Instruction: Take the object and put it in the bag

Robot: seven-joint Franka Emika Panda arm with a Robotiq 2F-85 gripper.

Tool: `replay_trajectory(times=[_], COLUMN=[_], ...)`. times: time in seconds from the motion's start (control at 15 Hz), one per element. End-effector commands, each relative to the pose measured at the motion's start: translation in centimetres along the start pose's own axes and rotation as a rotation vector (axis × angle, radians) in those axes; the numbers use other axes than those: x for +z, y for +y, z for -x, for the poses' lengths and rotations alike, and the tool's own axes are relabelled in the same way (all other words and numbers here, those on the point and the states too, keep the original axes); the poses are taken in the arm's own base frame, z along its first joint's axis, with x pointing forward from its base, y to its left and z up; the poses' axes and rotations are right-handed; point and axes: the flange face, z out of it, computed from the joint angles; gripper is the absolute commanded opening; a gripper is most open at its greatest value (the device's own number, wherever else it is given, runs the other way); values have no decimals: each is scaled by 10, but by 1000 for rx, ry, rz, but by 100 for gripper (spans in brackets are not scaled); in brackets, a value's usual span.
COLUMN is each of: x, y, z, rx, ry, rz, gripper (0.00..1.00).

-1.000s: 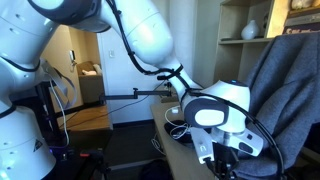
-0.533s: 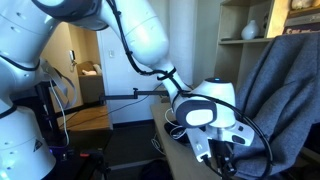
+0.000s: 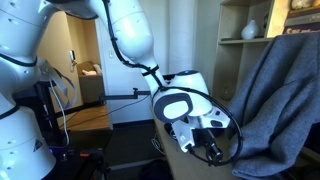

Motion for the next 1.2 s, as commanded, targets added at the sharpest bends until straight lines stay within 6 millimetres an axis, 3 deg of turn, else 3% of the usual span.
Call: replay_trajectory(times=[0.0, 0.4, 1.13], x=[-35, -53, -37], y=[-7, -16, -60], z=[20, 25, 18], rx=[-20, -79, -310], ry=[35, 2, -157], rz=[18, 52, 22], gripper=[8, 8, 8])
